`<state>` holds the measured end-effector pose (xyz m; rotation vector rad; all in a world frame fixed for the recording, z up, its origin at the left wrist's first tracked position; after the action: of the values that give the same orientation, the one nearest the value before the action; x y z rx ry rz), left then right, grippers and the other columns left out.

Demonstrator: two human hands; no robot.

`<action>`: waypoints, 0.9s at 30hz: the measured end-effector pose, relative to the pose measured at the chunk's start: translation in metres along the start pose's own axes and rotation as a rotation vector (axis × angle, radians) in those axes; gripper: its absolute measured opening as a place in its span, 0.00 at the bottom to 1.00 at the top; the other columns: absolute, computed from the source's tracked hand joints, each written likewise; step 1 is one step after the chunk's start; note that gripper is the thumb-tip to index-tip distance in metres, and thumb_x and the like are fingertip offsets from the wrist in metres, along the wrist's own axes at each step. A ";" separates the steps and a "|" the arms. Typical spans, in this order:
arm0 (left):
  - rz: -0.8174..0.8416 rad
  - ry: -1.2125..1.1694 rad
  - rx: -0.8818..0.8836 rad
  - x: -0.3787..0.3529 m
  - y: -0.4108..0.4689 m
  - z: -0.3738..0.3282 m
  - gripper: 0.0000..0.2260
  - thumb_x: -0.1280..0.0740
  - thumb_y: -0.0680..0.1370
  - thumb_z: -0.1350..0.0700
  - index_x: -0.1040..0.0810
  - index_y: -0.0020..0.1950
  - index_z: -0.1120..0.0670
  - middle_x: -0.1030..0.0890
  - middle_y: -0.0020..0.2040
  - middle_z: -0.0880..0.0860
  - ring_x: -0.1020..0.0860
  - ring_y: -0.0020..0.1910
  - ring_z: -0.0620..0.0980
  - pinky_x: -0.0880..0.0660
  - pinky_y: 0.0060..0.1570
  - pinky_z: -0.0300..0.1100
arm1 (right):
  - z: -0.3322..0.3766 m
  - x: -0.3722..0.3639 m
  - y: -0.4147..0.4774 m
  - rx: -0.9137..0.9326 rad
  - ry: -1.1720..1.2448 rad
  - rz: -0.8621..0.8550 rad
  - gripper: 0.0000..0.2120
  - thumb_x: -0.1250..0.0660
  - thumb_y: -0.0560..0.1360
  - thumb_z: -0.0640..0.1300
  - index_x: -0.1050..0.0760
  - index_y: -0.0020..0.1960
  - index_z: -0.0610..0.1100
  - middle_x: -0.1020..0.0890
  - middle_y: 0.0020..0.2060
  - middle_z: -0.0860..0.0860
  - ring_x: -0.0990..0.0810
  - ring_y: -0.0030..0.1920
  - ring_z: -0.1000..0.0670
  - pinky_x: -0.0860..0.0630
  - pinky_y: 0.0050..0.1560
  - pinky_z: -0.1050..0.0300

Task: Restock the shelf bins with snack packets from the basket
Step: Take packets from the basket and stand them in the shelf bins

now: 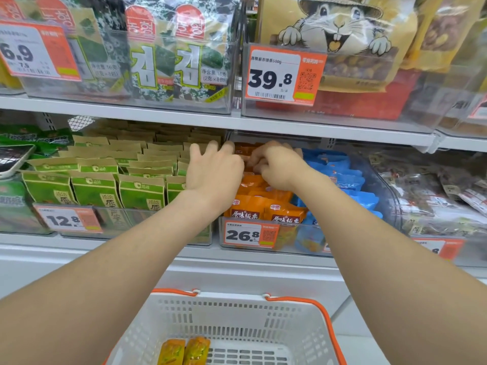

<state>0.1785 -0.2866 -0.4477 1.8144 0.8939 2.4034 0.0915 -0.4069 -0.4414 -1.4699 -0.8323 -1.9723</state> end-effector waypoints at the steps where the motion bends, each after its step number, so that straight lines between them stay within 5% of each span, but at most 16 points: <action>1: -0.014 0.017 0.002 -0.002 0.000 0.000 0.10 0.30 0.82 0.54 0.16 0.62 0.46 0.23 0.66 0.53 0.29 0.68 0.59 0.35 0.64 0.60 | 0.001 -0.001 0.000 -0.004 0.013 -0.031 0.14 0.39 0.84 0.44 0.21 0.59 0.61 0.21 0.55 0.55 0.28 0.67 0.44 0.41 0.72 0.42; 4: -0.047 0.048 -0.019 -0.007 0.000 0.003 0.10 0.30 0.81 0.54 0.17 0.62 0.47 0.20 0.63 0.52 0.28 0.67 0.58 0.34 0.63 0.61 | 0.003 -0.009 -0.003 0.033 0.078 0.020 0.18 0.43 0.85 0.42 0.21 0.65 0.60 0.23 0.69 0.52 0.33 0.74 0.42 0.45 0.75 0.39; 8: -0.123 -0.035 -0.032 -0.004 0.002 0.006 0.09 0.31 0.83 0.48 0.18 0.62 0.43 0.17 0.59 0.50 0.24 0.63 0.57 0.34 0.63 0.60 | -0.011 -0.013 -0.019 0.019 0.084 -0.003 0.23 0.46 0.84 0.40 0.25 0.73 0.58 0.23 0.72 0.51 0.34 0.75 0.40 0.46 0.76 0.31; 13: -0.268 -0.071 -0.118 0.000 -0.014 0.007 0.09 0.31 0.82 0.44 0.15 0.55 0.46 0.15 0.54 0.48 0.26 0.58 0.55 0.35 0.59 0.57 | -0.008 0.003 -0.061 0.020 0.026 -0.320 0.16 0.41 0.78 0.37 0.23 0.61 0.49 0.20 0.57 0.48 0.26 0.60 0.42 0.30 0.62 0.41; 16: -0.456 -0.103 -0.202 0.008 -0.034 0.009 0.09 0.33 0.84 0.48 0.17 0.55 0.51 0.17 0.51 0.50 0.27 0.51 0.57 0.34 0.49 0.53 | 0.014 0.008 -0.086 0.102 0.004 -0.319 0.11 0.41 0.75 0.39 0.21 0.47 0.48 0.18 0.44 0.48 0.22 0.47 0.42 0.25 0.47 0.47; 21: -0.589 -0.210 -0.371 0.015 -0.080 0.013 0.10 0.35 0.83 0.53 0.24 0.44 0.54 0.25 0.37 0.53 0.27 0.35 0.57 0.35 0.35 0.50 | 0.056 -0.016 -0.127 0.291 -0.002 0.203 0.09 0.39 0.69 0.41 0.25 0.31 0.42 0.23 0.28 0.45 0.25 0.31 0.43 0.27 0.30 0.52; 24: -0.497 -0.243 -0.560 -0.005 -0.115 0.011 0.12 0.35 0.82 0.52 0.25 0.39 0.53 0.25 0.32 0.51 0.26 0.30 0.55 0.33 0.28 0.46 | 0.064 -0.050 -0.161 0.195 -0.042 0.655 0.09 0.36 0.70 0.41 0.19 0.35 0.41 0.17 0.30 0.47 0.19 0.33 0.46 0.24 0.31 0.56; 27: -0.301 -0.277 -0.644 -0.041 -0.146 0.010 0.13 0.36 0.81 0.52 0.26 0.36 0.53 0.26 0.28 0.50 0.27 0.26 0.55 0.36 0.25 0.42 | 0.070 -0.085 -0.187 0.167 -0.154 0.816 0.08 0.37 0.73 0.43 0.21 0.40 0.41 0.17 0.36 0.46 0.18 0.37 0.43 0.21 0.36 0.54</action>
<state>0.1529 -0.1736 -0.5455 1.5606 0.2834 1.8849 0.0215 -0.2256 -0.5383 -1.5398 -0.3426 -1.1676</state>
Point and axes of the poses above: each hand's wrist, its own y-axis towards the middle knuckle, its own x-axis out of the back of the hand, z = x × y, the point moved 3 cm from there along y, towards the middle knuckle
